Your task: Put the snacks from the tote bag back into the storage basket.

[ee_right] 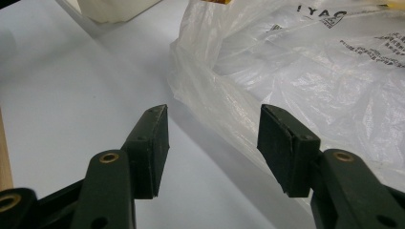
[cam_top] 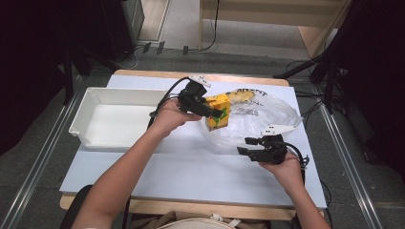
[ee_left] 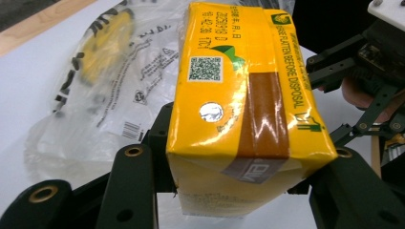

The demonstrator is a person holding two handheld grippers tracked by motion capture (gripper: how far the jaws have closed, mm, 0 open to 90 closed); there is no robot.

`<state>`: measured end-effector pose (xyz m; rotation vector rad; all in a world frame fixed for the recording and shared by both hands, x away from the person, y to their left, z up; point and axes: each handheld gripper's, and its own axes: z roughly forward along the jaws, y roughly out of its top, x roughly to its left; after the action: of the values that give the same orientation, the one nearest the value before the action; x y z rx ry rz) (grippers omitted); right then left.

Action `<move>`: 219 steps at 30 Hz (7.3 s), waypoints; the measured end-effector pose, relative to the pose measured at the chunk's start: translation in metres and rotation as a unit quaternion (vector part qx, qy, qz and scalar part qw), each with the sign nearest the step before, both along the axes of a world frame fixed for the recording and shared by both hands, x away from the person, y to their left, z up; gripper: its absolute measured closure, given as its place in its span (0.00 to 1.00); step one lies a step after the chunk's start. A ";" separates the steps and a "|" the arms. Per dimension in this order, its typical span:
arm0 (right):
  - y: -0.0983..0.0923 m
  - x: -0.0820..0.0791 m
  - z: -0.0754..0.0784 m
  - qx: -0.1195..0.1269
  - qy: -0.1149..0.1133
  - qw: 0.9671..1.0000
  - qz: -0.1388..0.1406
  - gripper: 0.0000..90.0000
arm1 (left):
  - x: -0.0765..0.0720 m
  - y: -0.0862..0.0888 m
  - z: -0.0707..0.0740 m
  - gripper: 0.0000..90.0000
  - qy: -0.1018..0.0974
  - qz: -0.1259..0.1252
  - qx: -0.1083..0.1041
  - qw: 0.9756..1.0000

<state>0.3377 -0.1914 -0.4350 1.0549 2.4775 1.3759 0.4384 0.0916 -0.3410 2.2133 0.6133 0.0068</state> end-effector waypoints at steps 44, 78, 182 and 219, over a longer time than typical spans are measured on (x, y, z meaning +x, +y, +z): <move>0.005 0.004 0.000 -0.002 0.004 1.000 0.013 0.51 | -0.004 0.067 0.013 0.58 -0.006 0.058 0.002 0.998; 0.011 0.007 0.001 -0.005 0.002 1.000 0.025 0.51 | 0.001 0.116 0.026 0.58 -0.006 0.103 0.001 0.995; 0.013 0.007 -0.001 -0.008 0.008 1.000 0.027 0.51 | 0.041 0.181 -0.062 0.57 -0.021 0.256 0.047 0.965; 0.015 0.008 -0.001 -0.011 0.008 0.999 0.033 0.51 | 0.027 0.197 -0.021 0.47 -0.008 0.230 0.030 0.973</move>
<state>0.3452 -0.1761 -0.4360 0.9926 2.5555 1.3592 0.4653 0.2886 -0.3615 2.0777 1.1147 0.2848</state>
